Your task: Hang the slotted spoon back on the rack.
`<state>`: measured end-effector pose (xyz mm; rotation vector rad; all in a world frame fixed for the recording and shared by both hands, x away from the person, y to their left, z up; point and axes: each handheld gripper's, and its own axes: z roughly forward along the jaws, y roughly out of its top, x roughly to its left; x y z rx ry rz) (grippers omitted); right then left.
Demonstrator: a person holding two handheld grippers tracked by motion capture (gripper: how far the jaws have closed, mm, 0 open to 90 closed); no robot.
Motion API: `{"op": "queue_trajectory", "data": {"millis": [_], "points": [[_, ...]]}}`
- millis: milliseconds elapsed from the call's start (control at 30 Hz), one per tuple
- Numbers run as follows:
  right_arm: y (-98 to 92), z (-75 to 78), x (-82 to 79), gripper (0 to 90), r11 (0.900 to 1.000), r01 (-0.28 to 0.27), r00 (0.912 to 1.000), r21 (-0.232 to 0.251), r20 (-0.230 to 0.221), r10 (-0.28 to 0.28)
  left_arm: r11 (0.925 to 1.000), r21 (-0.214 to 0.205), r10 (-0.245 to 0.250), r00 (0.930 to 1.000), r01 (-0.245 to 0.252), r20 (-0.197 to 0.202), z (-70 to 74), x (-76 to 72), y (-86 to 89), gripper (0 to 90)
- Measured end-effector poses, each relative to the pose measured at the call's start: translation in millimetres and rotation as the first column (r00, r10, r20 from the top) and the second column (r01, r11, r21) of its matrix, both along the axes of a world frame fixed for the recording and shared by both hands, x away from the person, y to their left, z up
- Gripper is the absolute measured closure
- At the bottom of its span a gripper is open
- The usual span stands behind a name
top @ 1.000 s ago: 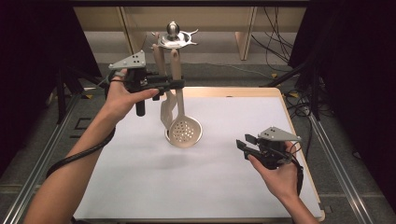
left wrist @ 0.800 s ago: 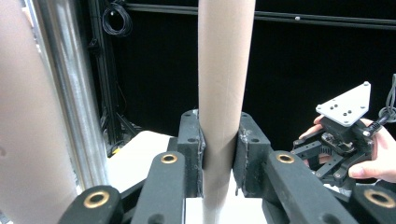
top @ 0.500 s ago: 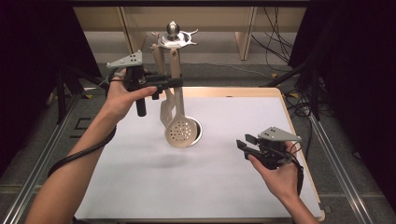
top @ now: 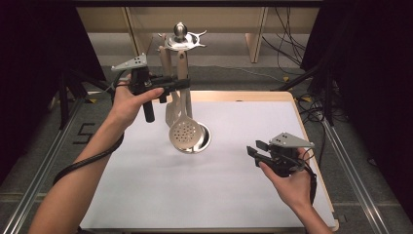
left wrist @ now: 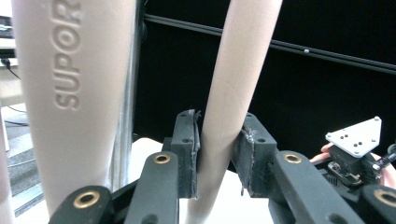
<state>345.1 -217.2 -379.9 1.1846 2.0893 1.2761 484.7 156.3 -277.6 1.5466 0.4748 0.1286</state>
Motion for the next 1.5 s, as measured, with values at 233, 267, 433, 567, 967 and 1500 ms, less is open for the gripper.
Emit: {"op": "queue_trajectory", "data": {"millis": [233, 267, 433, 567, 967, 1500], "points": [[-0.9, 0.4, -1.1, 59.4, 0.9999, 0.01, 0.9998, 0.0, -0.018, -0.01, 0.9988, 0.014, 0.047, 0.9989, -0.047, 0.001, 1.6, -4.3, -3.2, 69.8], [-0.7, -0.3, -0.6, 59.4, 0.9999, 0.012, 0.9998, 0.001, -0.015, -0.012, 0.9982, 0.019, 0.057, 0.9984, -0.057, 0.003, 2.1, -5.4, -3.7, 69.8], [-2.9, -1.8, 2.1, 59.4, 0.9997, -0.005, 0.9999, -0.024, 0.014, 0.006, 0.9943, 0.042, 0.097, 0.9951, -0.098, 0.017, 4.0, -10.1, -6.0, 68.8], [-3.8, -1.8, 1.9, 59.4, 0.9998, 0.005, 1.0, -0.019, 0.009, -0.004, 0.9898, 0.061, 0.127, 0.9913, -0.129, 0.035, 4.2, -13.2, -5.6, 64.5], [-3.0, -1.0, 0.0, 59.3, 0.9998, 0.021, 0.9994, 0.003, -0.028, -0.021, 0.9689, 0.112, 0.207, 0.9703, -0.221, 0.126, 6.2, -29.0, -4.0, 57.1], [-7.9, -1.2, 2.3, 59.1, 0.9997, 0.022, 0.9998, -0.007, -0.004, -0.022, 0.9422, 0.16, 0.259, 0.9427, -0.295, 0.21, -3.4, -56.7, 10.3, 46.6]]}}
